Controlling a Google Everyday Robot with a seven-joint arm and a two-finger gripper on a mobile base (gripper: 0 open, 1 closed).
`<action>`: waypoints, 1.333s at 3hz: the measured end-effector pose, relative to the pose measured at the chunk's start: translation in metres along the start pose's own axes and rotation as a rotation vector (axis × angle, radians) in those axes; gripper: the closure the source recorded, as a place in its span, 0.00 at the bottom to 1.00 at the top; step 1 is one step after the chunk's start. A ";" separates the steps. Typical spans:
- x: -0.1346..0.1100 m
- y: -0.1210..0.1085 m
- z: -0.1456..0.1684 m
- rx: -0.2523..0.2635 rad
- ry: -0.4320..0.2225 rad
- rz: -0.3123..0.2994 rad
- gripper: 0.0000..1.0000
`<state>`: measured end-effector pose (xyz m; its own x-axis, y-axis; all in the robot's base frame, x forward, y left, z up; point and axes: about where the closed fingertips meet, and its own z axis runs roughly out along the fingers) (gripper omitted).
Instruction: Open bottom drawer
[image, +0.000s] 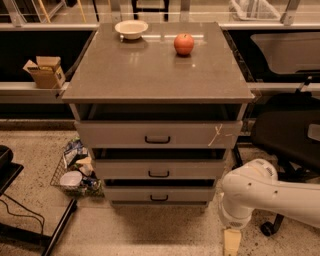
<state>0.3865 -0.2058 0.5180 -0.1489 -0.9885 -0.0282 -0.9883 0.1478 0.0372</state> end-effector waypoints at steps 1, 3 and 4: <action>-0.022 -0.021 0.069 0.025 -0.062 -0.025 0.00; -0.052 -0.114 0.202 0.101 -0.155 -0.041 0.00; -0.049 -0.142 0.233 0.115 -0.149 0.000 0.00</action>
Offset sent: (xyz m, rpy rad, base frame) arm 0.1216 0.0545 -0.2360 0.1951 -0.1572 0.0699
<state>0.5263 -0.1701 0.2809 -0.1437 -0.9738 -0.1765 -0.9842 0.1592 -0.0773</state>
